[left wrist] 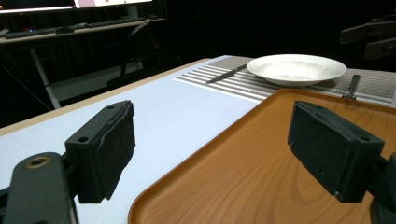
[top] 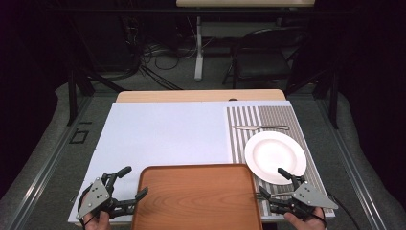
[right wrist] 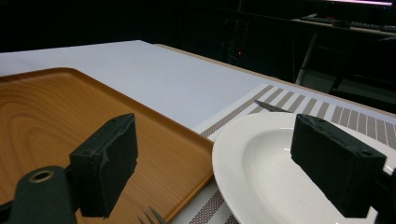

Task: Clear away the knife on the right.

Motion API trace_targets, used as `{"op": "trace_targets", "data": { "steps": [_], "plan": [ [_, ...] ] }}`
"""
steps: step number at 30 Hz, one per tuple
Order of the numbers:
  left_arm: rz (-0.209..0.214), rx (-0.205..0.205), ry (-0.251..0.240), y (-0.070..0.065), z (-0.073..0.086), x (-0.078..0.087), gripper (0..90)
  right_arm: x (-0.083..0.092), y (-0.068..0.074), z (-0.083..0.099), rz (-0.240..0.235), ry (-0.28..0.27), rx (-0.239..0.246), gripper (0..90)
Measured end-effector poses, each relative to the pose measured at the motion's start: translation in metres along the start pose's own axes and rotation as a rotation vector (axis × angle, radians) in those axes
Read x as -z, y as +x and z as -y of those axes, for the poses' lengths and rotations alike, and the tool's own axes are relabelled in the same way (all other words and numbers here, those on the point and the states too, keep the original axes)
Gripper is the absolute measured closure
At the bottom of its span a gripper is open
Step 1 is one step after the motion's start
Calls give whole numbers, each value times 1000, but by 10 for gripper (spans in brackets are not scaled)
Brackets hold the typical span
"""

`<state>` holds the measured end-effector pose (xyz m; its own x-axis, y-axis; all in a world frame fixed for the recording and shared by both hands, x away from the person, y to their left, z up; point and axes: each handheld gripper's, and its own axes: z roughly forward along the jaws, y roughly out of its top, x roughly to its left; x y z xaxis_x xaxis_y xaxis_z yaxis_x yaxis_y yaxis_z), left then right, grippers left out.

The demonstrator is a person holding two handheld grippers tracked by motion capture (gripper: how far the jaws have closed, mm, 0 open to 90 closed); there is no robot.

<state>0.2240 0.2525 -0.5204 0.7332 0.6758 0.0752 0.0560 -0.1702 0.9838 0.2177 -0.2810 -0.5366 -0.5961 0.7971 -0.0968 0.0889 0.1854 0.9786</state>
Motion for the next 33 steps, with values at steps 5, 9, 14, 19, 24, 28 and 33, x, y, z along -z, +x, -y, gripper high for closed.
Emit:
{"op": "trace_targets", "data": {
  "steps": [5, 9, 14, 19, 24, 28, 33],
  "plan": [
    [-4, 1, 3, 0, 0, 0, 152, -1, 0, 0, -6, 5, -6, 143],
    [-6, 9, 0, 1, 0, 0, 152, -1, 2, 0, -3, 6, -3, 142],
    [-8, 15, 0, 2, 0, 0, 152, -2, 4, 1, -1, 20, 1, 143],
    [-11, 23, 2, 3, 0, -1, 152, -4, 5, 1, 14, 48, -14, 143],
    [-9, 31, 9, 3, 1, -1, 152, -7, 4, -2, 25, 69, -3, 144],
    [-14, 42, 13, 3, 1, -2, 152, -10, 1, -7, 34, 90, 2, 143],
    [-23, 56, 25, 2, 1, -2, 152, -12, -5, -12, 40, 113, -7, 143]
  ]
}}
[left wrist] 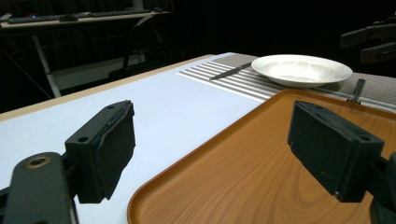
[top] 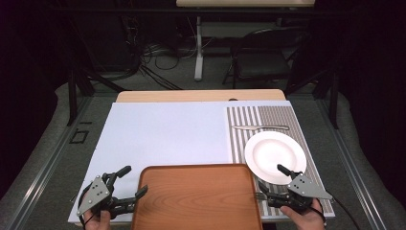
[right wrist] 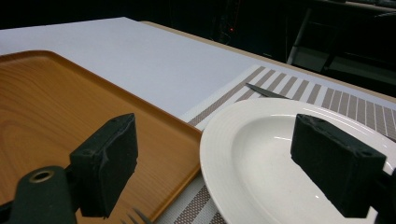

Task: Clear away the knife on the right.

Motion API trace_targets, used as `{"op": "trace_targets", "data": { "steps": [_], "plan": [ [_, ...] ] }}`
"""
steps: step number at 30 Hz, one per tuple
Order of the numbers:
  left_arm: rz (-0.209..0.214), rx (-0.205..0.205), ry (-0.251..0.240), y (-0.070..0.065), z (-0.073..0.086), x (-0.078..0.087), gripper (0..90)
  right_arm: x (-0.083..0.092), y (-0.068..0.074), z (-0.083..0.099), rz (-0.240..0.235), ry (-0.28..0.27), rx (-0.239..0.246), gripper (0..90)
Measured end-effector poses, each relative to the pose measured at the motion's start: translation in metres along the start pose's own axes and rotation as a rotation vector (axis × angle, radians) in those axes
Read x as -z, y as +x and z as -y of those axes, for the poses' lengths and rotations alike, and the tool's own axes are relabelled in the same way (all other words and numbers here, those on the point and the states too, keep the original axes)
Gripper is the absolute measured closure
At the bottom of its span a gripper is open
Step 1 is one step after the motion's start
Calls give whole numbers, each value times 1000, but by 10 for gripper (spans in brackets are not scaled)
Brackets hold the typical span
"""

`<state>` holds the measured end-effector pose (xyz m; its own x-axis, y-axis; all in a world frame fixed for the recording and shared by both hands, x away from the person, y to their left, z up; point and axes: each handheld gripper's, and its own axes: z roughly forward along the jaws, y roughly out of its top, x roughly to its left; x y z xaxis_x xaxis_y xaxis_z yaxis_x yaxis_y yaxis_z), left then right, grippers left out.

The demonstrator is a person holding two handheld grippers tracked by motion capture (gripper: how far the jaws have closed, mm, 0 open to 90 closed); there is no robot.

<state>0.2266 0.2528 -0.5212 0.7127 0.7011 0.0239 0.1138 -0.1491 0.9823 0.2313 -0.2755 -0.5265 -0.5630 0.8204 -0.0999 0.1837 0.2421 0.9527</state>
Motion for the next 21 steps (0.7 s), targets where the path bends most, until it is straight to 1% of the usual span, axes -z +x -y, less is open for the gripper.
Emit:
{"op": "trace_targets", "data": {
  "steps": [2, 4, 7, 10, 12, 14, 16, 17, 21],
  "plan": [
    [-8, 5, 5, 0, 0, 0, 152, -1, -2, -2, 6, 7, -4, 143],
    [-25, 3, 14, 0, 1, 1, 152, -3, -5, -4, 14, 10, -13, 143],
    [-17, 15, 6, 1, 2, 1, 152, -5, -9, -7, 33, 21, -29, 143],
    [-19, 17, 20, 2, 2, 0, 152, -7, -15, -13, 53, 26, -45, 143],
    [-26, 28, 33, 2, 3, -2, 152, -9, -19, -17, 65, 29, -54, 143],
    [-44, 43, 35, 2, 3, -3, 152, -9, -23, -22, 72, 31, -62, 143],
    [-62, 67, 33, 3, 3, -5, 153, -11, -27, -26, 85, 47, -66, 143],
    [-59, 76, 33, 4, 3, -5, 153, -11, -28, -28, 86, 48, -68, 143],
    [-87, 79, 35, 4, 3, -4, 152, -14, -35, -34, 99, 81, -68, 143]
  ]
}}
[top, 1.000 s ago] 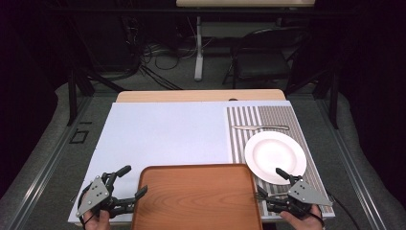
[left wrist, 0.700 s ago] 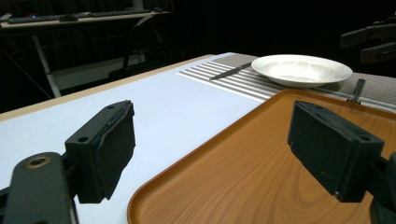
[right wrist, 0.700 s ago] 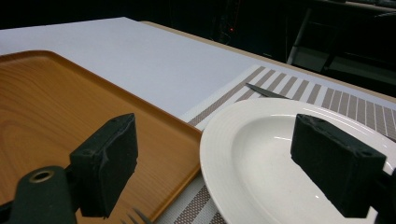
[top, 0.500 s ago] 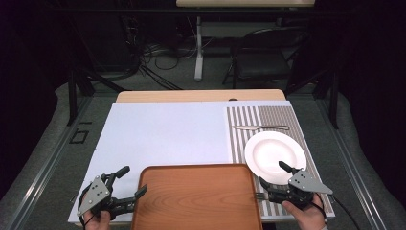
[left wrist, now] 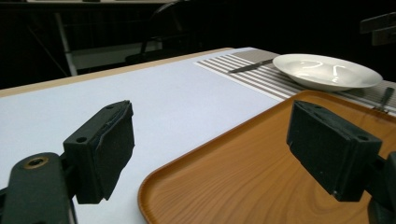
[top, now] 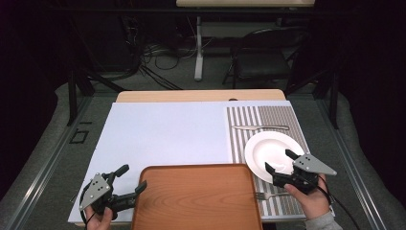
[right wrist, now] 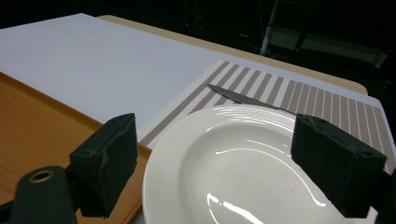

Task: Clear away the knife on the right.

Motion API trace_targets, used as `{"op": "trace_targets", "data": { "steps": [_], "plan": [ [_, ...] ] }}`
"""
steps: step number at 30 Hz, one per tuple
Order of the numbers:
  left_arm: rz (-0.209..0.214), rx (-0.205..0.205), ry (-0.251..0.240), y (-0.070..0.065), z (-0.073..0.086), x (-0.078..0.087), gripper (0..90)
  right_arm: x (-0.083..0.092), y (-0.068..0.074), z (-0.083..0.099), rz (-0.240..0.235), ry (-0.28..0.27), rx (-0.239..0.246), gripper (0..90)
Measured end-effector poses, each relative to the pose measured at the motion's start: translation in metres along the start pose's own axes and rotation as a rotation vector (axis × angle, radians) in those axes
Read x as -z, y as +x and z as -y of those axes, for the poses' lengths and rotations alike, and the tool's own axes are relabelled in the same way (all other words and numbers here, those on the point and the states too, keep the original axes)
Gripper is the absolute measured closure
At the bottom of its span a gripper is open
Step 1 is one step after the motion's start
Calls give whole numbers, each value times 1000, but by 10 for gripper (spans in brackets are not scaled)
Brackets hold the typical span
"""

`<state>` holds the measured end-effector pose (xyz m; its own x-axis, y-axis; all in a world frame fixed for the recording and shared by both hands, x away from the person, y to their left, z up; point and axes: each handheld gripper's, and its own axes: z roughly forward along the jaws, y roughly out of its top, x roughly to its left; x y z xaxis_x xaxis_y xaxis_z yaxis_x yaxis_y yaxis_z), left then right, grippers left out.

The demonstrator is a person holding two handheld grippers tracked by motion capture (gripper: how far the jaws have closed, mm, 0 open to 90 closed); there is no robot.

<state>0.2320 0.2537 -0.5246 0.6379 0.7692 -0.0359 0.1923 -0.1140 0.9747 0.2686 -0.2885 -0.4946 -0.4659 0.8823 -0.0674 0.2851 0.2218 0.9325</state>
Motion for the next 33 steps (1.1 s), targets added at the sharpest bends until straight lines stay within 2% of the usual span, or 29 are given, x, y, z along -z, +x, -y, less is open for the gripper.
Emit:
{"op": "trace_targets", "data": {
  "steps": [4, 11, 19, 33],
  "plan": [
    [-16, -1, 12, 1, 0, 0, 152, -4, -5, -5, 12, 27, 8, 144],
    [-27, -8, 23, 1, 0, 0, 153, -12, -14, -10, 21, 66, -21, 144],
    [-34, -5, 34, 1, 1, 0, 153, -21, -22, -18, 46, 121, -32, 145],
    [-18, 5, 48, 1, 1, -2, 153, -39, -42, -25, 78, 199, -109, 146]
  ]
}}
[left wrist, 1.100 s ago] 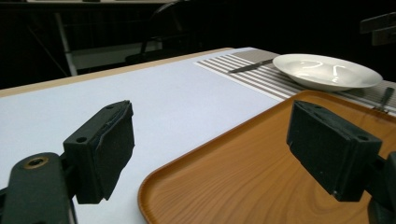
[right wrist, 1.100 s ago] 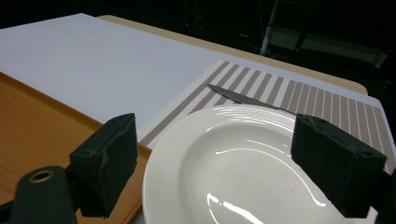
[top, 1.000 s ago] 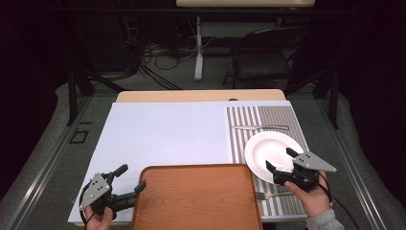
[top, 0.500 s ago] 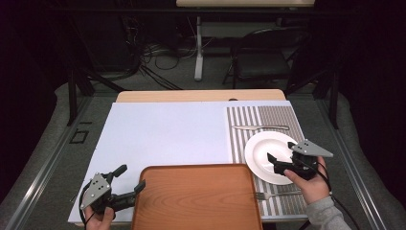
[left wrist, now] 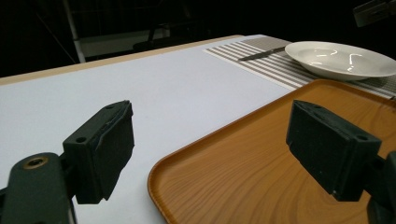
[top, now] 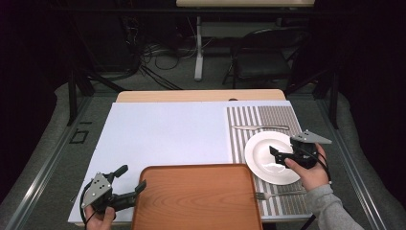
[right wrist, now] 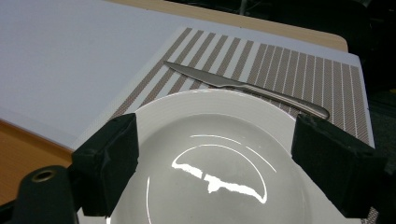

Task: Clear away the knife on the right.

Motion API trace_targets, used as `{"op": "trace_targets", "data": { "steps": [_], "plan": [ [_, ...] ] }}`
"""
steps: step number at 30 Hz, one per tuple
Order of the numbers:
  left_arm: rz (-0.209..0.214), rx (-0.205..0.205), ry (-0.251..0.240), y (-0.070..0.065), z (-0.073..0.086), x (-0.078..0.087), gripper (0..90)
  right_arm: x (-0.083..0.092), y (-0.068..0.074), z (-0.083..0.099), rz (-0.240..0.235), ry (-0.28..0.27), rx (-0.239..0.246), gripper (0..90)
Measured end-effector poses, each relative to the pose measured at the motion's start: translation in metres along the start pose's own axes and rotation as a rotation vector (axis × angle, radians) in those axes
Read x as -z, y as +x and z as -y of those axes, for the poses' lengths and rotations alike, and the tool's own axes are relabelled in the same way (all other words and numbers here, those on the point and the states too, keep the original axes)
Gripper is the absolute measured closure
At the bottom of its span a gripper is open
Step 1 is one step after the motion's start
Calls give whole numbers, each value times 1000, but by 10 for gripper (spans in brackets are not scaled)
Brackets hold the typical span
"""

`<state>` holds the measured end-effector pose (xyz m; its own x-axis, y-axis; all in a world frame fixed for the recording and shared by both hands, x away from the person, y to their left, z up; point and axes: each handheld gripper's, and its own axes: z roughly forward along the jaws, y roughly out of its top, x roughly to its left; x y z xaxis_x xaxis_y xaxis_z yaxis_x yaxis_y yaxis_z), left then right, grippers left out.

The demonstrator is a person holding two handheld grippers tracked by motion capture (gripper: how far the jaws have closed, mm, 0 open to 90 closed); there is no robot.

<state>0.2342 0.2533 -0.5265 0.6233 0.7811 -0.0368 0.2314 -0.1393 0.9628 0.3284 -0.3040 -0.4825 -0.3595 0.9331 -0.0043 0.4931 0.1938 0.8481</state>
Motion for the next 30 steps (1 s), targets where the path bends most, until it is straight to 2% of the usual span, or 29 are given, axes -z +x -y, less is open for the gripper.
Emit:
{"op": "trace_targets", "data": {
  "steps": [7, 17, 22, 30],
  "plan": [
    [3, -4, 5, 0, 0, -1, 153, -9, -6, -8, 11, 49, -30, 146],
    [2, -5, 10, 0, 0, 0, 153, -24, -14, -19, 17, 99, -47, 146],
    [3, -4, 7, 1, 1, -1, 153, -33, -19, -23, 29, 121, -47, 146],
    [2, -2, 13, 2, 1, -1, 153, -49, -29, -24, 23, 161, -79, 147]
  ]
}}
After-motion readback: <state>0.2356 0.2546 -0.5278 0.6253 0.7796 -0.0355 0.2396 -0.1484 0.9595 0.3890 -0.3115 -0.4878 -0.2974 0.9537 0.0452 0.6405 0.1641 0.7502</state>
